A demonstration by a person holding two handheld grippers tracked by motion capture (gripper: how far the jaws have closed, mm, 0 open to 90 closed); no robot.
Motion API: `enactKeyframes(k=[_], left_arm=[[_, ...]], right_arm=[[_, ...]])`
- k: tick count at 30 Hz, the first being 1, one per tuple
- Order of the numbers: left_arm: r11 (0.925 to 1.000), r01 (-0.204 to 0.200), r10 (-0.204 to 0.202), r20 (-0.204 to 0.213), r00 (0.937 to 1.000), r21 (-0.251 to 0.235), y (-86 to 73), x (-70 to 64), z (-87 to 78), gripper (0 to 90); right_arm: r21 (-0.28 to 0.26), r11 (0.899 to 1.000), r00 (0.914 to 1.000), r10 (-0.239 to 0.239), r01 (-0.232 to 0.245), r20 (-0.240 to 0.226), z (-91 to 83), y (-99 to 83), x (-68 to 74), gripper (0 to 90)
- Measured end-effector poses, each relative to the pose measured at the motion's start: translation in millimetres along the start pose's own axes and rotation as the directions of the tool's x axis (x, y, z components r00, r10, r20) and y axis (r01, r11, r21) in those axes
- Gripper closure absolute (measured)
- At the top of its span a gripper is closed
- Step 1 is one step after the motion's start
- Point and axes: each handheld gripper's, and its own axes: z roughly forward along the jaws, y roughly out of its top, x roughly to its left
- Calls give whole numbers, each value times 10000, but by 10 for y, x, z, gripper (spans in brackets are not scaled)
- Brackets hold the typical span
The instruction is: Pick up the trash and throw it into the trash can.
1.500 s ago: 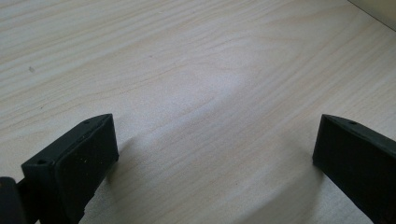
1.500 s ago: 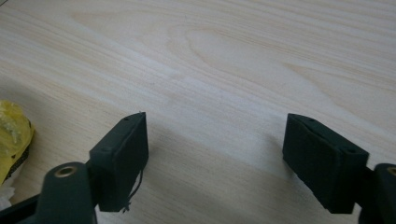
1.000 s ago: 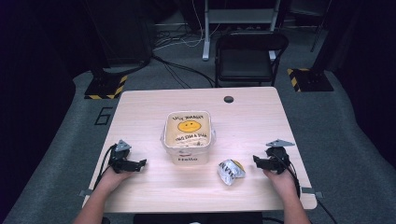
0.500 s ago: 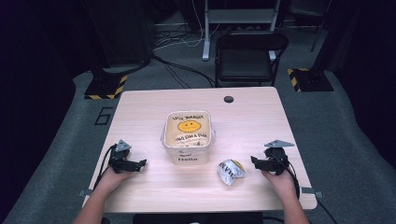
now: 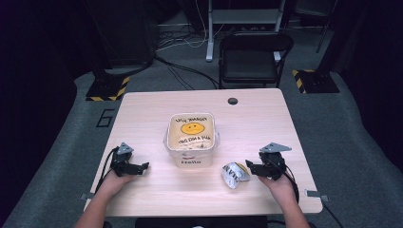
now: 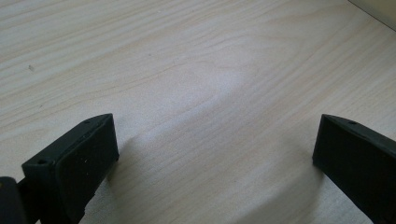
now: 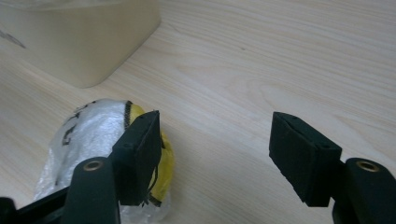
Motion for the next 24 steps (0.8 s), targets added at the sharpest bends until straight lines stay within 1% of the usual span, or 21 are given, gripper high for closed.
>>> enactKeyframes(k=[1, 4, 6, 8, 9, 12, 13, 15, 16, 18, 19, 20, 24], left_arm=[[10000, 0, 0, -3, 10000, 1, -1, 0, -1, 0], [10000, -1, 1, -2, 10000, 4, -1, 0, -1, 0], [10000, 1, -1, -1, 10000, 2, -1, 0, -1, 0], [10000, 2, -2, -2, 10000, 2, -1, 0, -2, 0], [10000, -1, 1, -1, 10000, 3, -1, 0, -2, 0], [10000, 1, -1, 0, 10000, 2, -1, 0, -2, 0], [10000, 5, -5, 1, 10000, 2, -2, -1, -2, 0], [10000, -34, 34, 3, 10000, -2, -1, 2, -2, 0], [10000, -82, 82, -12, 10000, 5, -1, 5, -4, 0], [10000, -63, 63, -2, 10000, 22, -2, 4, -6, 0], [10000, -69, 69, 8, 10000, 44, -1, 4, -8, 0], [10000, -69, 69, 8, 10000, 44, -1, 4, -8, 0], [10000, -78, 78, -1, 10000, 31, -2, 4, -7, 0]], right_arm=[[-11, 10000, 9999, -99, 99, -93, 3, 15, 36, 335], [-26, 9999, 9997, -143, 143, -181, 5, 29, 71, 335], [-25, 9998, 9991, -197, 196, -382, 19, 56, 127, 335], [-52, 9997, 9987, -225, 223, -451, 24, 64, 147, 334], [-54, 9996, 9979, -265, 262, -587, 30, 76, 189, 330], [-10, 9994, 9966, -343, 343, -746, 44, 82, 247, 323], [42, 9982, 9950, -594, 599, -801, 58, 91, 310, 311], [93, 9968, 9924, -783, 795, -949, 73, 100, 372, 305], [84, 9964, 9921, -827, 838, -939, 78, 103, 399, 301], [87, 9959, 9913, -888, 900, -967, 80, 103, 415, 295], [120, 9959, 9905, -880, 898, -1055, 88, 102, 443, 293], [129, 9948, 9892, -991, 1011, -1084, 93, 102, 450, 292], [198, 9948, 9886, -968, 997, -1151, 110, 95, 461, 284]])
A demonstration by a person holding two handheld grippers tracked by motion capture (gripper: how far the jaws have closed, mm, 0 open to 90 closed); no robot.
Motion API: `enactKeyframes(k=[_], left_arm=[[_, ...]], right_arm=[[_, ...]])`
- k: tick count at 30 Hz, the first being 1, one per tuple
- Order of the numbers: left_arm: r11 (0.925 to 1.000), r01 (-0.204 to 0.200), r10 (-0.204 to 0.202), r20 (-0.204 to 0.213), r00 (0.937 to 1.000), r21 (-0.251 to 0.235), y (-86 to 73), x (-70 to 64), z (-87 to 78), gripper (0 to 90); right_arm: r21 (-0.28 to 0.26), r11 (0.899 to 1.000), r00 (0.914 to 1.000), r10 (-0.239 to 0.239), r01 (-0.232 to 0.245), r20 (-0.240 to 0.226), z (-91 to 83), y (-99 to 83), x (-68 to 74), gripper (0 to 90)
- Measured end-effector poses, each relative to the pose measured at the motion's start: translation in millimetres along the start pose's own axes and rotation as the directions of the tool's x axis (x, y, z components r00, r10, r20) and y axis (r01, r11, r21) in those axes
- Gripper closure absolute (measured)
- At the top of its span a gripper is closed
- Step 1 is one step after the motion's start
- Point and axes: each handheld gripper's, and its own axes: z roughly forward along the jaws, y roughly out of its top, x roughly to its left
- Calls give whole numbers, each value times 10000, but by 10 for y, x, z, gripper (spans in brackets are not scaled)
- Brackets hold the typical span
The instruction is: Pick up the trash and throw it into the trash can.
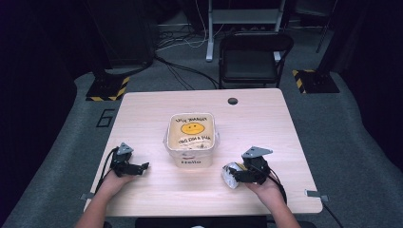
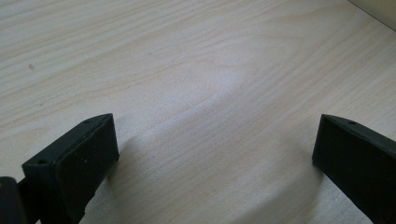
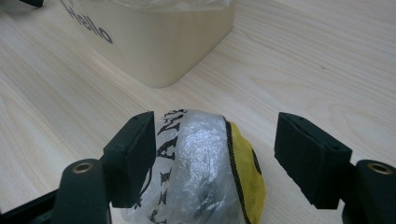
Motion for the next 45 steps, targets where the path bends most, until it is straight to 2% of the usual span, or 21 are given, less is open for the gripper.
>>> enactKeyframes(k=[2, 9, 11, 12, 13, 17, 19, 22, 26, 34, 38, 45], left_arm=[[10000, 30, -30, 5, 10000, -5, -1, -2, 1, 0], [10000, 40, -40, 2, 10000, -30, -2, -2, 3, 0], [10000, 7, -7, -6, 10000, -28, -1, 0, 2, 0], [10000, 18, -18, 23, 10000, -4, 0, 0, 0, 0], [10000, 65, -65, 34, 10000, -14, -1, -3, 1, 0], [10000, 60, -60, 40, 10000, -25, -1, -2, 2, 0], [10000, 7, -7, 30, 10000, -14, 0, 1, 0, 0], [10000, 52, -52, 43, 10000, -22, -1, -2, 1, 0], [10000, 15, -15, 38, 10000, -1, -1, 1, 0, 0], [10000, -19, 19, 21, 10000, 9, 1, 2, 0, 0], [10000, -19, 19, 7, 10000, -24, -1, 2, 2, 0], [10000, -20, 20, 26, 10000, -2, 0, 2, 1, 0]], right_arm=[[127, 9999, 9999, -40, 41, -147, 25, -16, 0, 274], [517, 9986, 9997, -62, 73, -215, 106, -57, 14, 250], [713, 9972, 9994, -206, 226, -283, 154, -78, 8, 254], [915, 9957, 9995, -147, 171, -268, 183, -95, 22, 268], [974, 9947, 9991, -314, 341, -288, 197, -104, 13, 276], [1052, 9940, 9992, -263, 293, -299, 230, -123, -4, 321], [1037, 9945, 9995, -113, 142, -279, 233, -126, 3, 340], [1003, 9946, 9994, -231, 256, -264, 221, -122, -5, 424], [912, 9954, 9992, -282, 308, -289, 189, -102, 1, 481], [717, 9974, 9987, -54, 91, -510, 71, -54, -25, 495], [713, 9970, 9972, 351, -304, -654, 22, -1, -52, 495], [739, 9964, 9982, 448, -418, -388, -23, 82, -91, 496]])
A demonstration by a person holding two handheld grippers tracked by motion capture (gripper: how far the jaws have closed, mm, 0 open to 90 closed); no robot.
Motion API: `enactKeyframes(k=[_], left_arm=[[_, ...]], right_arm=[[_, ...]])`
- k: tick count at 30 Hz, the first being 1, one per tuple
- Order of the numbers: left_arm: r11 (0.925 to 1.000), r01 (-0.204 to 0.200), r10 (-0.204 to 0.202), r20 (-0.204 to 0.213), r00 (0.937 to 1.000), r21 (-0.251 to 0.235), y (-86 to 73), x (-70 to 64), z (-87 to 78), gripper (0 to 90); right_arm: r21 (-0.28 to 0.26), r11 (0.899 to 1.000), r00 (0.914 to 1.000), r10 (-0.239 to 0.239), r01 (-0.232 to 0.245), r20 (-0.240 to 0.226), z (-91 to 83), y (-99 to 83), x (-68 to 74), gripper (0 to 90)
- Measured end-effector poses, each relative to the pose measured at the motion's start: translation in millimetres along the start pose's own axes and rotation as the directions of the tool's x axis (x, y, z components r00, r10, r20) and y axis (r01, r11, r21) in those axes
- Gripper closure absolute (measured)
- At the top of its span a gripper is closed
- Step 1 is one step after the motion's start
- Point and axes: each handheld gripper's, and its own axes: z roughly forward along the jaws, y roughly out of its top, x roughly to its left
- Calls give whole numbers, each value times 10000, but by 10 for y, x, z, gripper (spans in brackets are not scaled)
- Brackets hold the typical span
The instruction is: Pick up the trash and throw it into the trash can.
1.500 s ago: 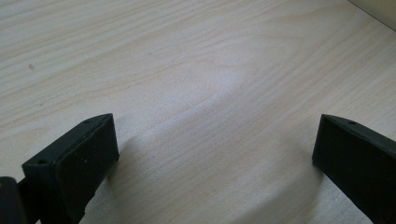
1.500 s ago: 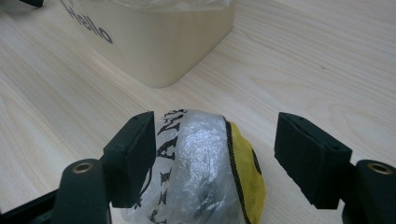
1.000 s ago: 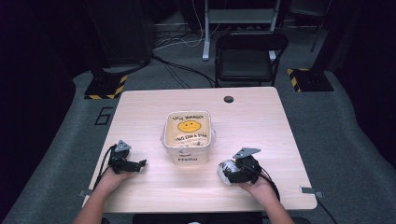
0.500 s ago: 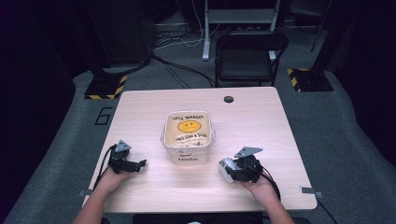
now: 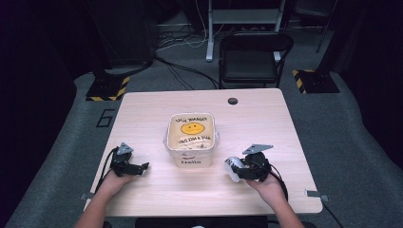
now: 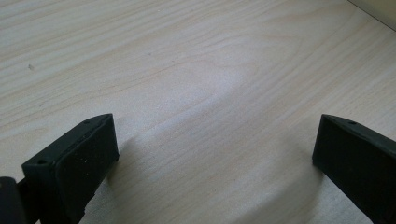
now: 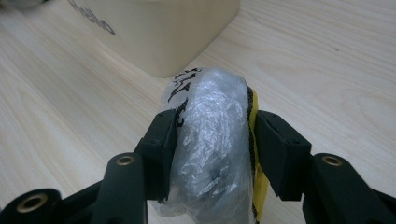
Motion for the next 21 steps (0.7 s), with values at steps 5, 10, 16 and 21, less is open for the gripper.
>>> enactKeyframes(k=[5, 10, 16, 21], left_arm=[[10000, 2, -2, -13, 10000, -5, 0, -1, 1, 0], [10000, 36, -36, -19, 10000, -48, -1, -4, 4, 0], [10000, 8, -8, -20, 10000, -27, -1, -2, 2, 0], [10000, 14, -14, -19, 10000, -30, -1, -2, 3, 0]], right_arm=[[-156, 9998, 9999, 111, -110, 62, -86, 103, -9, 497], [-234, 9997, 9999, 57, -55, 102, -142, 180, -3, 498], [-338, 9994, 10000, 79, -78, 38, -236, 291, 3, 497], [-477, 9989, 10000, -16, 16, -6, -297, 378, 4, 498]])
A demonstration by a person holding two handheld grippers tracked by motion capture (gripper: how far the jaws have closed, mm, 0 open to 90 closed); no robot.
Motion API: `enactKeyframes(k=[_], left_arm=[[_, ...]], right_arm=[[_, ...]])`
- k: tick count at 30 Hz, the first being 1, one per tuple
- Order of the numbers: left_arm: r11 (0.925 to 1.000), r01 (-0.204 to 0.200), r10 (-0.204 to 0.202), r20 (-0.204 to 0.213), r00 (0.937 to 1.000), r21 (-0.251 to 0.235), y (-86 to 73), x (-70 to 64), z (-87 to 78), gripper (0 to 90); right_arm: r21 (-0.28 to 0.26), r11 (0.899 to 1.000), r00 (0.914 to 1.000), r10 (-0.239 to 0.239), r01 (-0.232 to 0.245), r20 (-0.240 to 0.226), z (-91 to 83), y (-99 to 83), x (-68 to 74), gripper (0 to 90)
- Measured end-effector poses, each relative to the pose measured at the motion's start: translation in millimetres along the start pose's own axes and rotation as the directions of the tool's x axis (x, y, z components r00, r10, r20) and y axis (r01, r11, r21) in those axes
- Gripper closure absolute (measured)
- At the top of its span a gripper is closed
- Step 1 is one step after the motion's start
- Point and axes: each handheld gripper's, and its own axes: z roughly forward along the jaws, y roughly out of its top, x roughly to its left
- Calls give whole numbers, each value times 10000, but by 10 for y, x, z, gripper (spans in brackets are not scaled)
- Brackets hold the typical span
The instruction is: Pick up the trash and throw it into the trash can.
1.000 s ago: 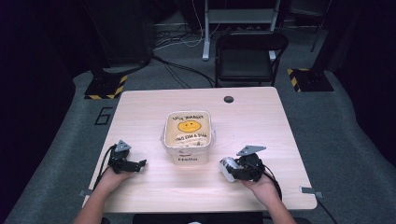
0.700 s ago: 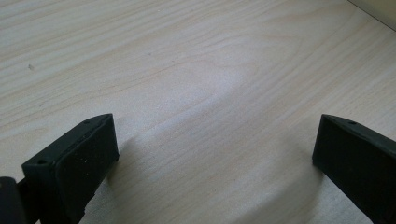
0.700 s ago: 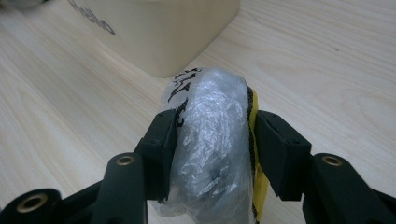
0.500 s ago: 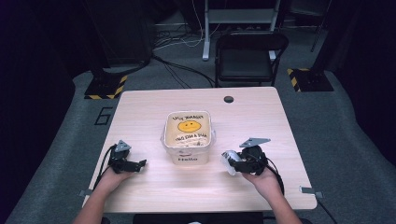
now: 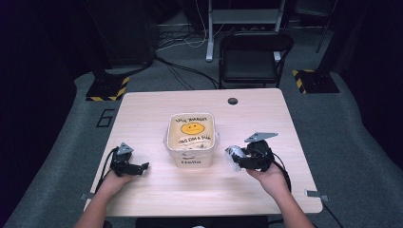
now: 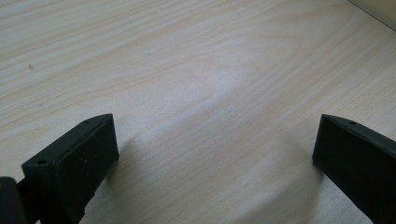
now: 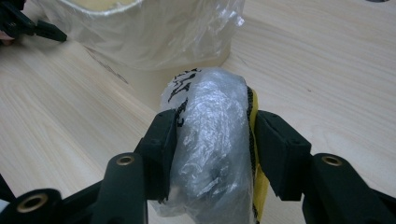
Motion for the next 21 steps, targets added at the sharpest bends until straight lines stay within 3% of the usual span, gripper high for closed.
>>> enactKeyframes(k=[11, 21], left_arm=[[10000, -9, 9, 10, 10000, 33, 1, 1, -3, 0], [10000, -10, 10, 6, 10000, 26, 1, 1, -2, 0]], right_arm=[[-90, 10000, 10000, -43, 42, -29, -107, 201, 20, 497], [-328, 9985, 9991, -428, 427, -12, -197, 487, 107, 498]])
